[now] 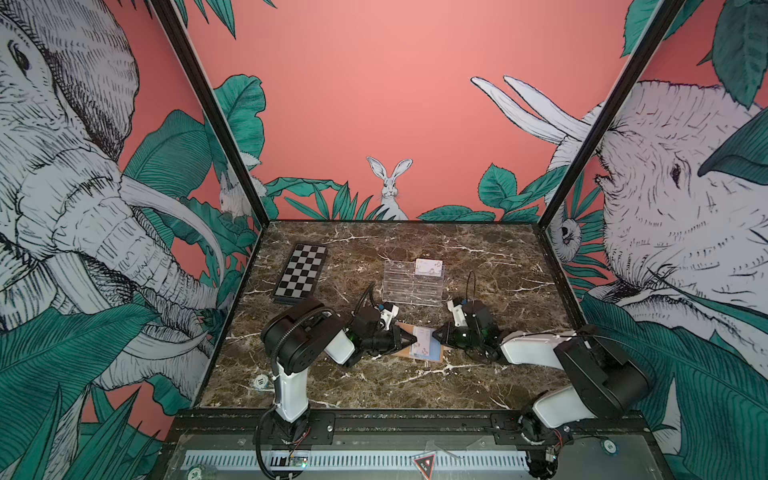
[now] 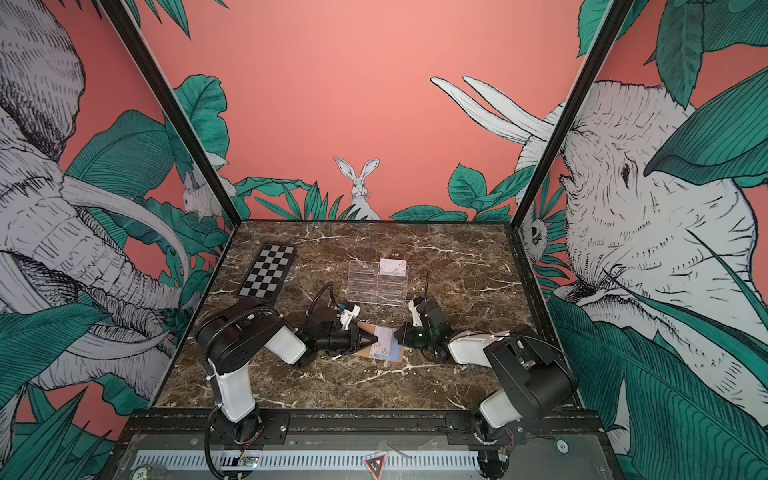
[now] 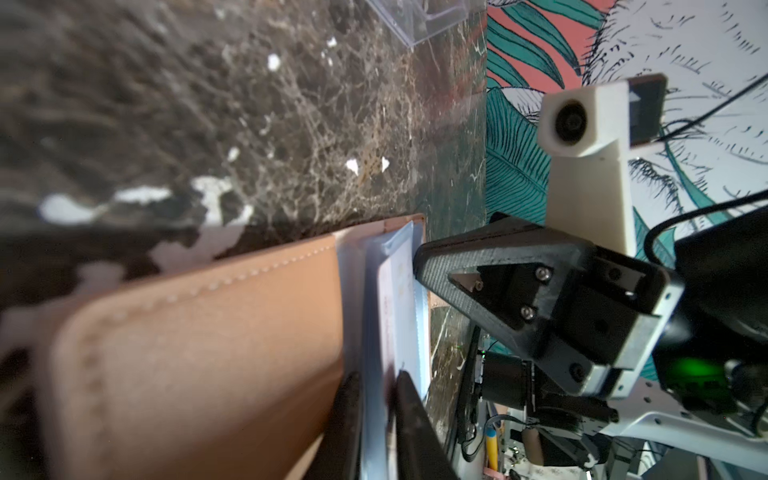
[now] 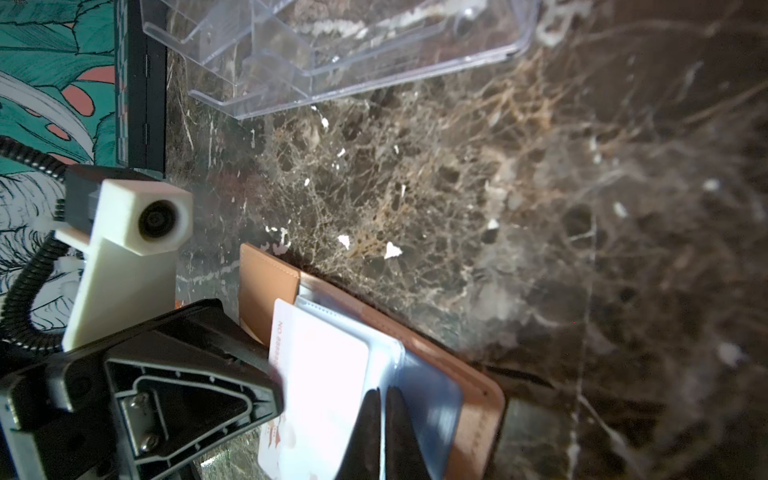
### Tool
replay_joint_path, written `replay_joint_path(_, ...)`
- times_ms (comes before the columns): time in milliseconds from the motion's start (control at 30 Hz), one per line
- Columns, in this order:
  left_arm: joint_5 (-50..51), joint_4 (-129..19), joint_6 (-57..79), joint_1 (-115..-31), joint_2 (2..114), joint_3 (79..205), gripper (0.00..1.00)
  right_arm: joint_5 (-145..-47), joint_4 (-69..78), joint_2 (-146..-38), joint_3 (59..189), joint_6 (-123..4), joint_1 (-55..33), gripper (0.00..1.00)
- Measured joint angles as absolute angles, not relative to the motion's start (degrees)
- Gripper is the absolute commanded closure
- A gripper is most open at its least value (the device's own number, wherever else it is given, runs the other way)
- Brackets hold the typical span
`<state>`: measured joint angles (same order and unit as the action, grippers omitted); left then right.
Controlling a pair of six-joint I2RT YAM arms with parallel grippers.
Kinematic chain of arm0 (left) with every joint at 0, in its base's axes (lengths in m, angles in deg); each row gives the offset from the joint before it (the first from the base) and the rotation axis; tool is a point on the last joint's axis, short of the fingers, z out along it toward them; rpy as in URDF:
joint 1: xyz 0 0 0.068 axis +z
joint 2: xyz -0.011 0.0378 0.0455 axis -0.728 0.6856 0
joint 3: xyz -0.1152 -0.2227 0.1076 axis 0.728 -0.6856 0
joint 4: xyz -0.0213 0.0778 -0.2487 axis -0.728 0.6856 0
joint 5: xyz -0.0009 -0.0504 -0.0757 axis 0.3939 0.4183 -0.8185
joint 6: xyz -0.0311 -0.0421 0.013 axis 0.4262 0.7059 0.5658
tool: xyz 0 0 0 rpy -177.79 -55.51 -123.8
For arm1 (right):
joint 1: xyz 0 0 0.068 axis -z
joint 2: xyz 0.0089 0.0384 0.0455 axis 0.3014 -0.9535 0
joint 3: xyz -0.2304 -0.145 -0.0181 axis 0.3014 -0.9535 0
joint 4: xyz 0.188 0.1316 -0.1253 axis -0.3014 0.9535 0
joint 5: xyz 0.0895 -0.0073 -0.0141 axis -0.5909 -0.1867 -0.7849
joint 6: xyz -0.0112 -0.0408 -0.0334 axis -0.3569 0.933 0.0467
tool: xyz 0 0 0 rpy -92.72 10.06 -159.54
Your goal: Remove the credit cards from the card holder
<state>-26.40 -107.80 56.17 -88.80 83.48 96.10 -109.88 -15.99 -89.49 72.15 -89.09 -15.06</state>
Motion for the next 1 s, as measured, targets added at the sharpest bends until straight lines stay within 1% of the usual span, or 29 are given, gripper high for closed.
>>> replay_joint_path(133,-26.49,-108.93,56.47,-88.80,83.50,96.12,1.00,-109.84,-15.97,-89.49,72.15,-89.07,-15.08,0.93)
replay_joint_path(567,-26.59,-107.27,56.06,-87.49,80.22,94.18,1.00,-109.69,-15.84,-89.49,72.15,-88.69,-15.08,0.93)
replay_joint_path(600,-26.57,-107.29,56.04,-87.47,80.16,94.05,0.97,-109.69,-15.84,-89.49,72.15,-88.67,-15.08,0.93)
replay_joint_path(667,-26.53,-107.36,56.04,-87.45,80.16,93.85,0.81,-109.69,-15.84,-89.49,72.15,-88.65,-15.08,0.93)
replay_joint_path(700,-26.42,-107.49,56.15,-87.45,80.16,93.72,0.75,-109.69,-15.84,-89.49,72.15,-88.65,-15.08,0.93)
replay_joint_path(767,-26.38,-107.69,56.36,-87.45,80.20,93.52,0.66,-109.69,-15.84,-89.49,72.15,-88.65,-15.08,0.93)
replay_joint_path(1000,-26.55,-109.98,57.06,-87.45,81.93,93.52,0.68,-109.69,-15.82,-89.49,72.15,-88.63,-15.10,0.93)
